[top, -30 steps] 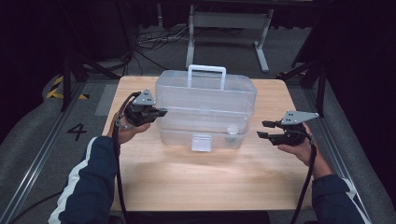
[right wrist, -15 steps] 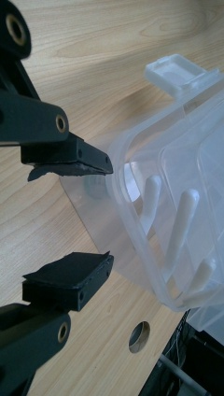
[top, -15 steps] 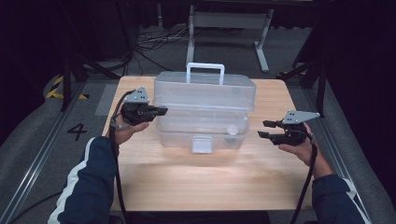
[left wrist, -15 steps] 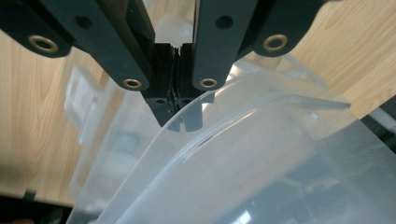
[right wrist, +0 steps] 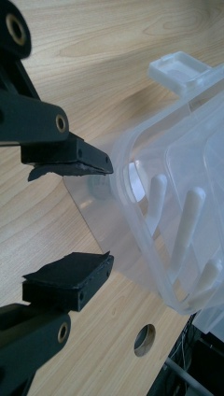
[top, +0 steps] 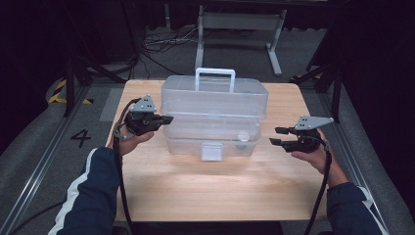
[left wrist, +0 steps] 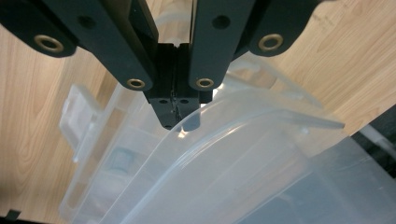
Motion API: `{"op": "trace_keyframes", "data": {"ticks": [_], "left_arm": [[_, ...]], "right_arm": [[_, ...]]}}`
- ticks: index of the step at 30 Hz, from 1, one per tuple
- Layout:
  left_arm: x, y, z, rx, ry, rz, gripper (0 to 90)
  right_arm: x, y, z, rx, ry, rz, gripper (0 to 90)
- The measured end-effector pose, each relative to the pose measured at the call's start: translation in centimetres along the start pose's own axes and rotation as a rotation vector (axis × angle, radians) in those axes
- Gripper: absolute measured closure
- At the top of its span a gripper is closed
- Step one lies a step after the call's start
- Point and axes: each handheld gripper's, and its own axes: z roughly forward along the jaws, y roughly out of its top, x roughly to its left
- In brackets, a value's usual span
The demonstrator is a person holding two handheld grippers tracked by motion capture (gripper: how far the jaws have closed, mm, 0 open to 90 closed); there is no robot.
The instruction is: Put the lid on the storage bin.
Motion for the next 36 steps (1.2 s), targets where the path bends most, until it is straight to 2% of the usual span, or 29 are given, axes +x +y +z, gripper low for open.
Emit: {"op": "trace_keyframes", "data": {"ticks": [6, 13, 16, 23, 24, 26, 28, 32, 36], "left_arm": [[-0.3, -0.7, -0.5, -0.001, 0.010, -0.005, 90.0], [-1.0, -1.5, -0.5, 0.042, 0.051, 0.020, 90.0], [-1.0, -2.2, -0.5, 0.055, 0.051, 0.005, 90.0], [-1.7, -4.3, 0.4, 0.167, 0.100, 0.043, 90.0], [-1.7, -4.7, 0.3, 0.169, 0.101, 0.036, 90.0], [-1.6, -5.2, -0.1, 0.138, 0.096, 0.016, 90.0], [-1.5, -5.5, -0.5, 0.134, 0.111, 0.017, 90.0], [-1.9, -5.9, -0.9, 0.129, 0.145, 0.025, 89.8], [-2.6, -6.2, -1.4, 0.139, 0.180, 0.053, 87.0]], "right_arm": [[0.0, 0.1, 0.0, 0.000, -0.007, -0.001, 50.1], [0.4, 0.2, 0.1, 0.001, -0.008, -0.011, 50.1], [0.4, 0.2, 0.1, 0.004, -0.007, -0.009, 50.1], [0.8, 0.1, 0.1, 0.019, -0.015, -0.023, 49.9], [0.8, 0.1, 0.1, 0.020, -0.019, -0.020, 49.8], [0.9, 0.1, 0.1, 0.022, -0.019, -0.020, 49.7], [1.0, 0.1, 0.0, 0.028, -0.032, -0.026, 49.5], [1.2, 0.1, -0.3, 0.038, -0.057, -0.031, 49.1], [1.5, 0.1, -0.8, 0.045, -0.071, -0.038, 48.2]]}}
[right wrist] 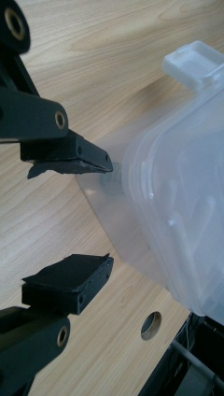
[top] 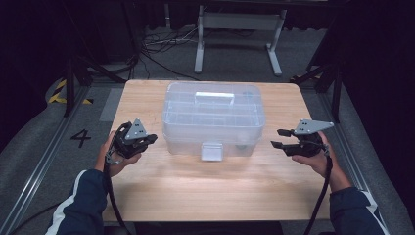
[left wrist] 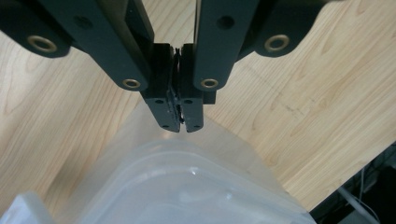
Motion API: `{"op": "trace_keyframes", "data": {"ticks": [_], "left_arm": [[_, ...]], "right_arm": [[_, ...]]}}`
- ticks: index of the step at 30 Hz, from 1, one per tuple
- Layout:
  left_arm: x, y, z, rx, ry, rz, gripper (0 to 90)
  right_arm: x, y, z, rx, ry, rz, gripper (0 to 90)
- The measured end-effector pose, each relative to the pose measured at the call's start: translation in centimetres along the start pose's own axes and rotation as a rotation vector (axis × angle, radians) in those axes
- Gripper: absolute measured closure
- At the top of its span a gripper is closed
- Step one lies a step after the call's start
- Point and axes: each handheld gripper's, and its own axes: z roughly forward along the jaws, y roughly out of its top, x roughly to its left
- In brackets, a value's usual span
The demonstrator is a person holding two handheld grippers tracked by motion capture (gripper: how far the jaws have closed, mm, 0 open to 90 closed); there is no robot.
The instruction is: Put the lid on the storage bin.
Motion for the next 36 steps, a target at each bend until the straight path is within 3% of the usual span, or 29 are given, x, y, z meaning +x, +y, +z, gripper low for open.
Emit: {"op": "trace_keyframes", "data": {"ticks": [8, 11, 16, 18, 21, 26, 31, 36], "left_arm": [[-0.7, -1.3, -0.6, 0.009, 0.023, 0.000, 78.7], [-0.8, -2.1, -0.6, 0.025, 0.009, -0.008, 73.3], [-1.3, -3.3, -0.4, 0.038, 0.006, -0.023, 60.3], [-1.5, -3.8, -0.2, 0.061, 0.016, -0.011, 55.8], [-1.8, -4.5, 0.1, 0.087, 0.025, -0.025, 48.2], [-2.3, -6.0, 0.7, 0.125, 0.016, -0.055, 31.2], [-2.7, -7.4, 1.1, 0.149, 0.009, -0.071, 25.8], [-3.1, -9.2, 1.2, 0.147, -0.006, -0.130, 20.8]], "right_arm": [[0.5, -0.7, -0.8, 0.024, -0.030, -0.018, 46.2], [0.5, -1.3, -1.1, 0.033, -0.055, -0.020, 44.4], [0.5, -2.3, -1.3, 0.047, -0.068, -0.010, 40.2], [0.5, -2.7, -1.3, 0.058, -0.083, -0.006, 38.9], [0.6, -3.4, -1.3, 0.076, -0.105, -0.006, 35.5], [0.3, -5.1, -1.4, 0.097, -0.137, 0.035, 32.2], [0.1, -6.7, -1.4, 0.108, -0.162, 0.072, 28.8], [-0.1, -8.8, -1.4, 0.114, -0.168, 0.134, 25.1]]}}
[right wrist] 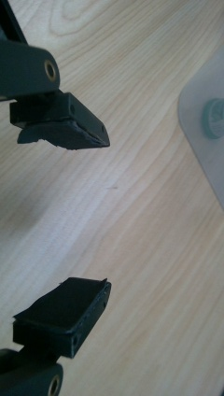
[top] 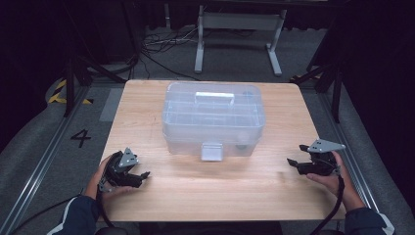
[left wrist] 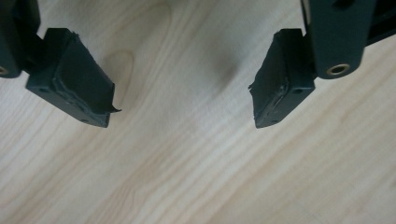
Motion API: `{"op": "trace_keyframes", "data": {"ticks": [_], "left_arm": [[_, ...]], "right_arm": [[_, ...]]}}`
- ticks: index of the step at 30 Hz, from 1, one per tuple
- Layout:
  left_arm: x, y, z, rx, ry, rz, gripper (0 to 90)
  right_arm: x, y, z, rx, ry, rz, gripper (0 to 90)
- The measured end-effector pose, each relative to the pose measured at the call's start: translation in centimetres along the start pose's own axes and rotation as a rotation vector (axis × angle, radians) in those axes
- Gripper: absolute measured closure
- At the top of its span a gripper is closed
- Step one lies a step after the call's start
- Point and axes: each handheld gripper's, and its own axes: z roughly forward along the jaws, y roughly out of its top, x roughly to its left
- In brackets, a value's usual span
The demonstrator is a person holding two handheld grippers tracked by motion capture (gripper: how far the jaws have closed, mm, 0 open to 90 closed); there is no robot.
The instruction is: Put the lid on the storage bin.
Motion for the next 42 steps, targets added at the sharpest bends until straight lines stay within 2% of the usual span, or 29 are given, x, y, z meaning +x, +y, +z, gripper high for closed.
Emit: {"op": "trace_keyframes", "data": {"ticks": [2, 4, 6, 10, 11, 14, 18, 42], "left_arm": [[0.1, -0.7, -0.1, -0.031, -0.030, -0.048, 20.9], [0.2, -1.3, -0.2, -0.052, -0.039, -0.072, 20.5], [0.4, -1.8, -0.1, -0.073, -0.056, -0.117, 20.0], [0.5, -2.0, -0.1, -0.069, -0.050, -0.134, 16.4], [0.5, -2.0, -0.1, -0.067, -0.052, -0.146, 16.4], [0.5, -2.0, -0.1, -0.067, -0.053, -0.152, 16.3], [0.5, -2.0, -0.1, -0.067, -0.053, -0.154, 15.8], [0.4, -1.9, 0.0, -0.059, -0.038, -0.167, 13.2]], "right_arm": [[0.0, -0.7, 0.2, 0.009, 0.004, 0.016, 24.9], [0.0, -1.6, 0.4, 0.012, 0.005, 0.035, 24.8], [0.1, -2.5, 0.7, 0.019, 0.026, 0.079, 24.3], [0.2, -3.4, 0.9, 0.034, 0.021, 0.097, 23.0], [0.1, -3.6, 0.9, 0.025, 0.021, 0.120, 22.7], [0.0, -4.2, 0.7, 0.023, 0.017, 0.165, 19.6], [0.0, -4.2, 0.7, 0.029, 0.014, 0.179, 19.0], [-0.1, -4.2, 0.8, 0.029, 0.004, 0.184, 17.1]]}}
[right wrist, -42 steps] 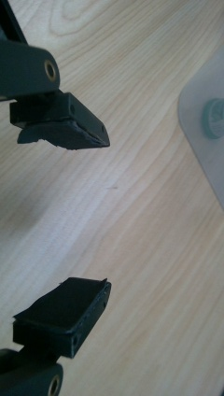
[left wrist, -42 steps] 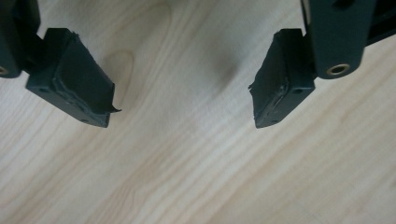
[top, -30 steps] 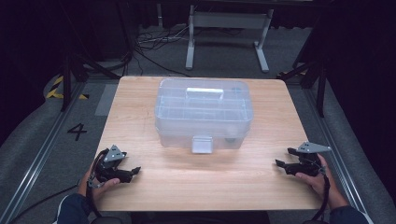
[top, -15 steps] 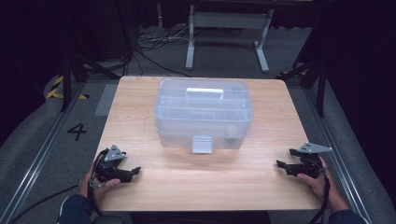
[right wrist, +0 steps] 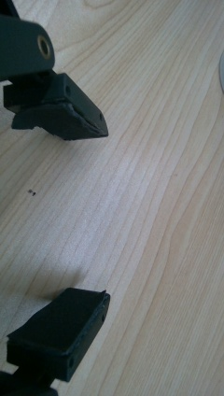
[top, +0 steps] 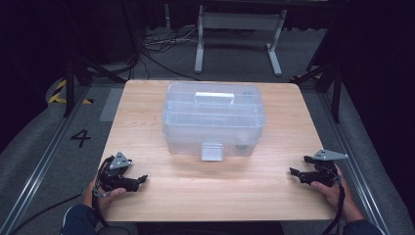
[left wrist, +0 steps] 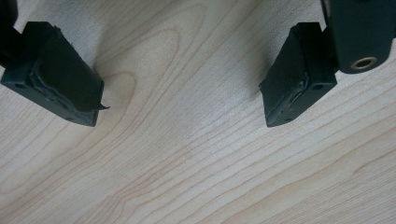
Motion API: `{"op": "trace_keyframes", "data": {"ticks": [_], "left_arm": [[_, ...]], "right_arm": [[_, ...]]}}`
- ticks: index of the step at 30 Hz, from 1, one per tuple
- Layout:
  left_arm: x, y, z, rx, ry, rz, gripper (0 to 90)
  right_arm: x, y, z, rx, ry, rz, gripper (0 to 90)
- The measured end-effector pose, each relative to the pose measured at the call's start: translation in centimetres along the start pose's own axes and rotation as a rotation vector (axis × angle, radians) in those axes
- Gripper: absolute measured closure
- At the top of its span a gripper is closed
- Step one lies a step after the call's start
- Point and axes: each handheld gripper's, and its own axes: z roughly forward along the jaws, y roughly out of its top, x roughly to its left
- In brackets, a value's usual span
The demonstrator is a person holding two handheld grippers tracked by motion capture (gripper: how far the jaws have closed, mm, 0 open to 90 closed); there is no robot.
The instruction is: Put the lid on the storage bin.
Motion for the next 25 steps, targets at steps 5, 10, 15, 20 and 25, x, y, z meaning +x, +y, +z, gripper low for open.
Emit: {"op": "trace_keyframes", "data": {"ticks": [5, 10, 15, 20, 25], "left_arm": [[0.01, 0.01, 0.00, 0.001, 0.000, 0.000, 12.9], [-0.02, 0.00, 0.01, 0.001, 0.001, -0.003, 12.9], [0.03, 0.06, 0.07, 0.003, 0.004, -0.005, 12.2], [0.04, 0.16, 0.21, 0.011, 0.024, -0.025, 8.5], [0.00, 0.20, 0.30, 0.014, 0.028, -0.036, 6.3]], "right_arm": [[-0.01, 0.06, 0.08, 0.003, -0.005, 0.006, 16.4], [-0.04, 0.09, 0.10, 0.003, -0.007, 0.007, 16.5], [-0.04, 0.08, 0.10, 0.003, -0.006, 0.007, 16.4], [-0.04, 0.08, 0.09, 0.003, -0.007, 0.009, 16.4], [-0.04, 0.08, 0.09, 0.003, -0.007, 0.009, 16.4]]}}
